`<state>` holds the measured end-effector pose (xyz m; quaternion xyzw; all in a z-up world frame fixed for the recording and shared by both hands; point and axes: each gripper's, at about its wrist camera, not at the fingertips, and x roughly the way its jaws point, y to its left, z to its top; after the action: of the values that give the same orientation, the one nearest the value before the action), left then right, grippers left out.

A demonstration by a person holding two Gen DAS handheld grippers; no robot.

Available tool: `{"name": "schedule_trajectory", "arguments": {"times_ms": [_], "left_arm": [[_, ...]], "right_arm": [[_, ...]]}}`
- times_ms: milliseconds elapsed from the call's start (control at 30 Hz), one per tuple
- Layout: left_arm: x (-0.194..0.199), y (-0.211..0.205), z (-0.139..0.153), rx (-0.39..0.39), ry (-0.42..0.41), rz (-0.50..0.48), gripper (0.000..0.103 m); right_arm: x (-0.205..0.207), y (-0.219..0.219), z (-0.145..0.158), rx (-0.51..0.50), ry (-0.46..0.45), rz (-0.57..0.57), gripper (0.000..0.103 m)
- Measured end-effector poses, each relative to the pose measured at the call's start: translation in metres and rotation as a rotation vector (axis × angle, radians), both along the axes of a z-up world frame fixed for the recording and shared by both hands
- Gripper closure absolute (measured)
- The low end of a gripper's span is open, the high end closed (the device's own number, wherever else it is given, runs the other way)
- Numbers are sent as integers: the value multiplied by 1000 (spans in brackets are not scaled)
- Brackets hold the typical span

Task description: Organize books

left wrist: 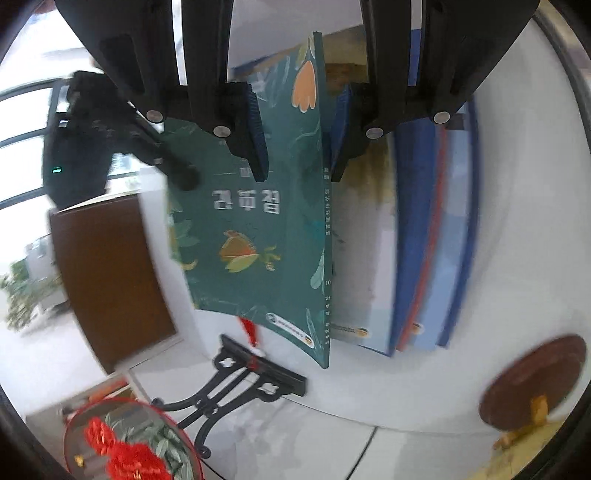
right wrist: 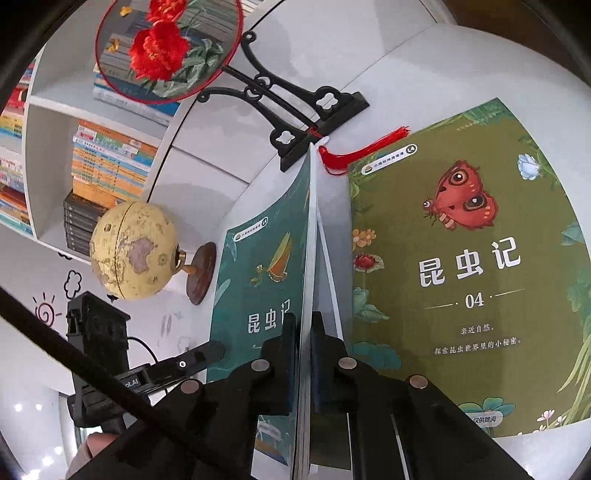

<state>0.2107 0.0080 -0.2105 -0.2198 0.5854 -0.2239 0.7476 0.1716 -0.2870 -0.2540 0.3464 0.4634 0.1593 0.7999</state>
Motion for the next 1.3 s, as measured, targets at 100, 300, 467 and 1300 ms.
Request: {"name": "schedule_trajectory", "arguments": {"times_ms": [100, 300, 467, 1300], "left_arm": [[2, -4, -7, -5, 11, -21, 75], [-3, -11, 6, 4, -76, -7, 85], [-8, -39, 32, 159, -202, -124, 88], [-42, -31, 126, 235, -375, -114, 88]], "right_arm": [[1, -1, -1, 4, 9, 6, 96], [0, 3, -1, -31, 10, 15, 96], [-6, 15, 22, -147, -52, 39, 96], [-38, 42, 133, -278, -283, 73, 96]]}}
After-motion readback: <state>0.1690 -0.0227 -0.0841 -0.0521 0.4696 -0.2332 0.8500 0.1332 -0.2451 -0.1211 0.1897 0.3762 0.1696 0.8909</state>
